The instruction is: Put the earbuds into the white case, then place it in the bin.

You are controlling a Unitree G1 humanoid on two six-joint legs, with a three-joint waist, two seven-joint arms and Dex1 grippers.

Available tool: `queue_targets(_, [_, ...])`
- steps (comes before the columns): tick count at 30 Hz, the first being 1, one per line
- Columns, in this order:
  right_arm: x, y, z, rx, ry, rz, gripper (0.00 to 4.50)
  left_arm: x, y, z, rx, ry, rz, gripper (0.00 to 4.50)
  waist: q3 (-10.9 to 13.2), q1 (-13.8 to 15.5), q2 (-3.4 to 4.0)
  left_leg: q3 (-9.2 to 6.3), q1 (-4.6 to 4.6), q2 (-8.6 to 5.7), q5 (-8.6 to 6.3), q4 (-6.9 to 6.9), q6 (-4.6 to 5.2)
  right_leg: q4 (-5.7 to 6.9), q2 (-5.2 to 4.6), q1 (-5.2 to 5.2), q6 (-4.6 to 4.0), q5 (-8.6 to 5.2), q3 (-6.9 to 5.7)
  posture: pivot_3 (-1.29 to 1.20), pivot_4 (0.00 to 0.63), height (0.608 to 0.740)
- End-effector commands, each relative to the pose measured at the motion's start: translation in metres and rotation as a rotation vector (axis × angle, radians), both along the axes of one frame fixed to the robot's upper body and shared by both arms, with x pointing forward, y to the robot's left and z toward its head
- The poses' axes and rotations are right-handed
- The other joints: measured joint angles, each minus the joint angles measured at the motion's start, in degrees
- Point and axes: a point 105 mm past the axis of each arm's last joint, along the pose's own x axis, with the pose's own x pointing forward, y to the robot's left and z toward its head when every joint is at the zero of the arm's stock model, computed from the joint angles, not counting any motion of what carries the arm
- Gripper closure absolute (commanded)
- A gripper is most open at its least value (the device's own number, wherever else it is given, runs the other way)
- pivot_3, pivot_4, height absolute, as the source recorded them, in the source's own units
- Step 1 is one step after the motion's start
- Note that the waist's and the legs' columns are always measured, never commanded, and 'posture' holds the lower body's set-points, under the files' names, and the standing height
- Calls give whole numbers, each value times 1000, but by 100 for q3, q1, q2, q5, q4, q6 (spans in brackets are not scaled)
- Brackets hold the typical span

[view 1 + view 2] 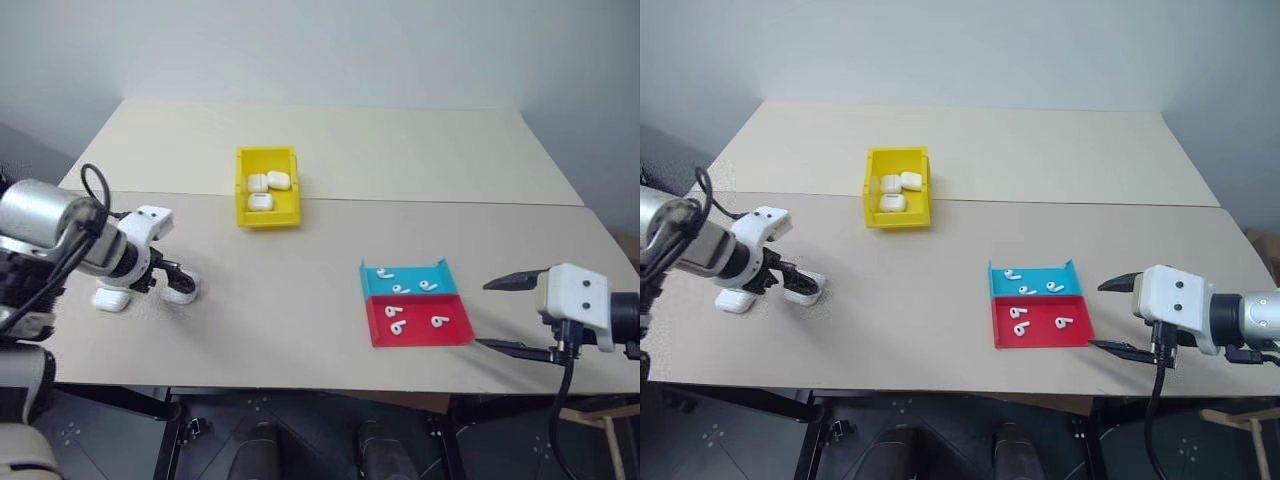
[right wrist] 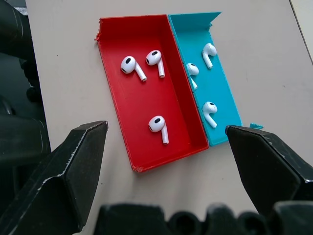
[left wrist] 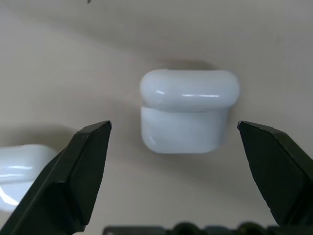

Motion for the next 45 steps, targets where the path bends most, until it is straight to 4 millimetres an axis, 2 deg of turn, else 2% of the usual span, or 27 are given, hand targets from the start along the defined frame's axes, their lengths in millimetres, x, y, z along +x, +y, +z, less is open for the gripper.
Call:
queue_targets(1, [1, 0, 10, 1, -53, -17, 25, 7, 1, 0, 21, -10, 35, 0, 0, 0, 0, 0, 1, 0, 0, 0, 0, 0, 0, 1, 0, 0, 0, 0, 150, 740])
queue_targets(8, [1, 3, 6, 12, -60, -29, 25, 6, -5, -7, 29, 12, 7, 0, 0, -6, -3, -2, 0, 0, 0, 1, 0, 0, 0, 0, 0, 0, 0, 0, 150, 740])
queue_targets(33, [5, 5, 0, 2, -62, -41, 25, -4, -1, -18, 91, 32, -19, 0, -1, -17, -4, -1, 3, -1, 0, 1, 0, 2, -1, 1, 0, 0, 1, 0, 150, 740])
queue_targets(36, [5, 5, -1, 3, -61, -44, 0, -5, -1, -19, 88, 35, -18, 619, -1, -17, -4, -1, 2, -1, 0, 1, 0, 2, -1, 1, 0, 0, 1, 0, 150, 740])
queue_targets(39, [6, 4, -2, -2, -64, -50, 0, -5, 0, -20, 95, 33, -14, 1541, -1, -14, -4, -1, 3, -1, 0, 1, 0, 3, -1, 1, 0, 0, 1, 0, 150, 740])
queue_targets(40, [7, 4, -2, -3, -64, -51, 0, -5, 0, -20, 101, 29, -13, 1702, -1, -15, -4, -1, 3, -1, 0, 1, 0, 3, -1, 1, 0, 0, 1, 0, 150, 740])
queue_targets(43, [7, 4, -2, -3, -66, -53, 0, -4, 1, -17, 129, 4, -17, 1699, -1, -17, -4, -1, 4, -1, 0, 1, 0, 3, -1, 2, 0, 0, 1, 0, 150, 740])
queue_targets(45, [8, 3, 0, -5, -72, -56, 0, 0, -1, -9, 151, -48, -24, 1699, -1, -16, -4, -1, 4, -1, 0, 1, 0, 3, -1, 2, 0, 0, 1, 0, 150, 740])
